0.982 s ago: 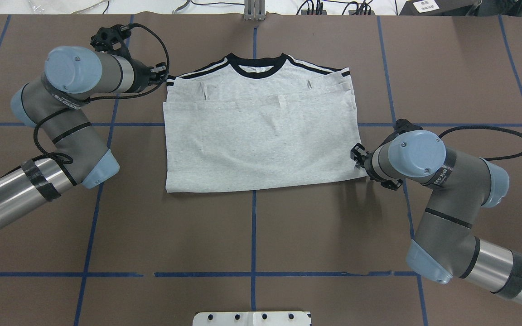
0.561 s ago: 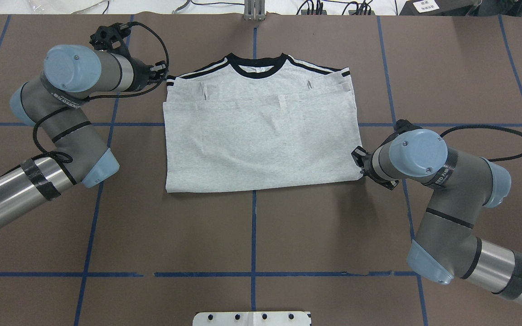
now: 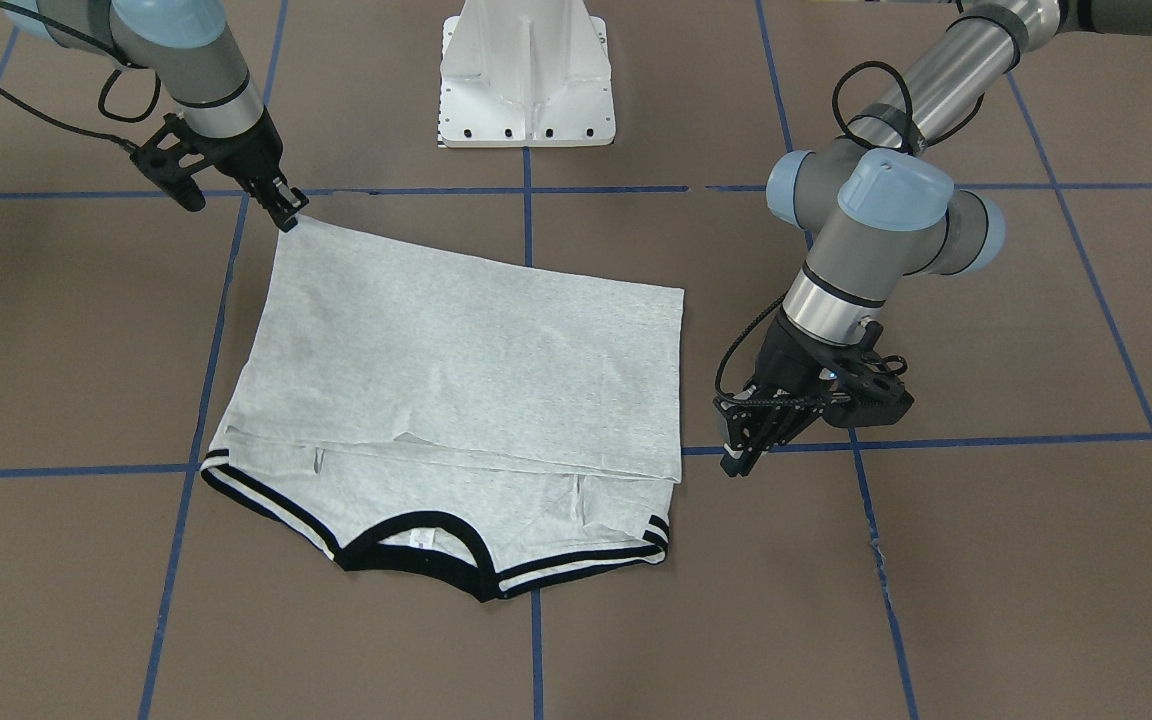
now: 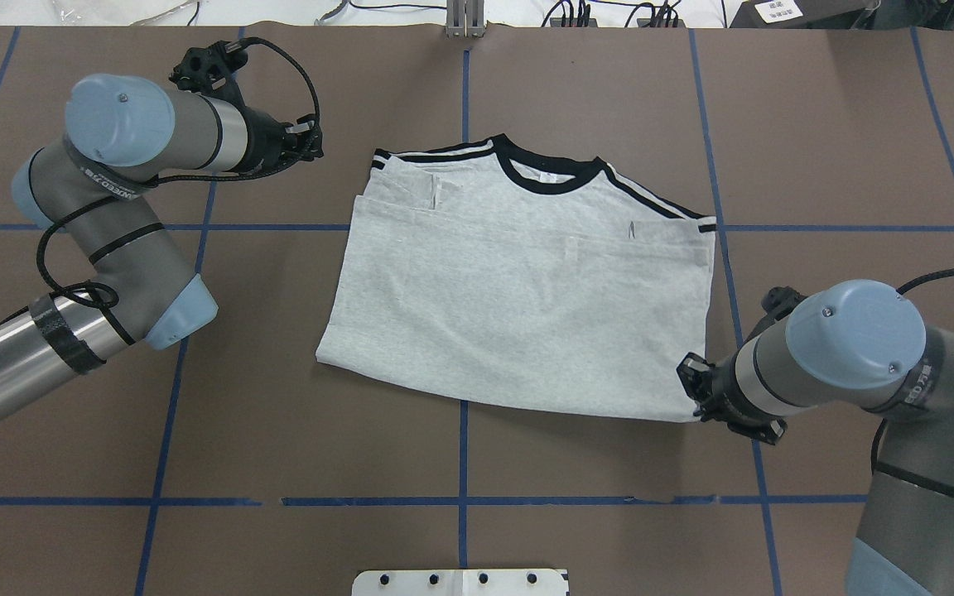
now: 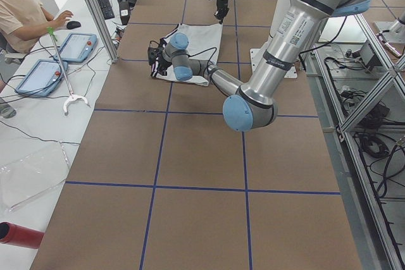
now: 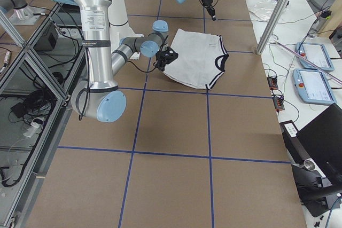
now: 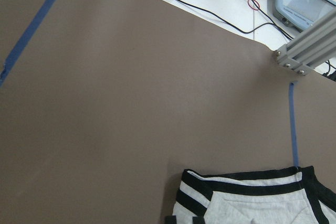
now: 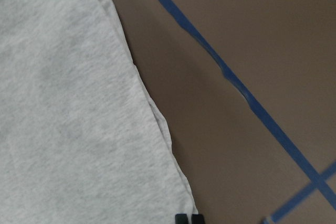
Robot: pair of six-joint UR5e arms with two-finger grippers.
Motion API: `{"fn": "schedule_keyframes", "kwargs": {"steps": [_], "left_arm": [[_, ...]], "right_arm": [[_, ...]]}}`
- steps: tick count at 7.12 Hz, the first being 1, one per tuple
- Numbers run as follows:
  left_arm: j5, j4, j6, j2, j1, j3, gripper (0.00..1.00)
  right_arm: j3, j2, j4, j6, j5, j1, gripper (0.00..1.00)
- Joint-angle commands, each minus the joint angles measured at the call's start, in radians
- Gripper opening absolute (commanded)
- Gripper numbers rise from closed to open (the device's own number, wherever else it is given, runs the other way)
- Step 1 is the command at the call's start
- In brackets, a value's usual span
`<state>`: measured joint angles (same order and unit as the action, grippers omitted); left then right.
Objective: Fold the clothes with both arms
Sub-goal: 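Drag the folded shirt toward the robot with the right gripper while the left arm withdraws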
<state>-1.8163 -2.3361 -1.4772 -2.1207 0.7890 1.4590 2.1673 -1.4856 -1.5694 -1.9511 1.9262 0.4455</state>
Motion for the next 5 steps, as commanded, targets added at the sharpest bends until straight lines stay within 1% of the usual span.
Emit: {"fn": "schedule_keyframes", "kwargs": {"steps": [1,2,3,4,5], "left_arm": [[-0.114,0.001,-0.117,0.007,-0.01,0.073,0.23],[-0.157,0.011,-0.155,0.008,-0.043,0.133,0.23],[-0.182,0.015,-0.167,0.027,-0.048,0.165,0.25],[-0.207,0.014,-0.169,0.036,-0.051,0.185,0.3],[-0.21,0.014,-0.175,0.05,-0.069,0.214,0.36]], "right_arm": [[0.058,-0.01,-0.122,-0.002,0.086,-0.103,0.0],[0.097,-0.018,-0.159,-0.002,0.112,-0.16,0.0],[0.145,-0.024,-0.234,-0.002,0.112,-0.222,0.0],[0.164,-0.024,-0.259,-0.006,0.112,-0.252,0.0],[0.184,-0.025,-0.286,-0.006,0.114,-0.307,0.0]]}}
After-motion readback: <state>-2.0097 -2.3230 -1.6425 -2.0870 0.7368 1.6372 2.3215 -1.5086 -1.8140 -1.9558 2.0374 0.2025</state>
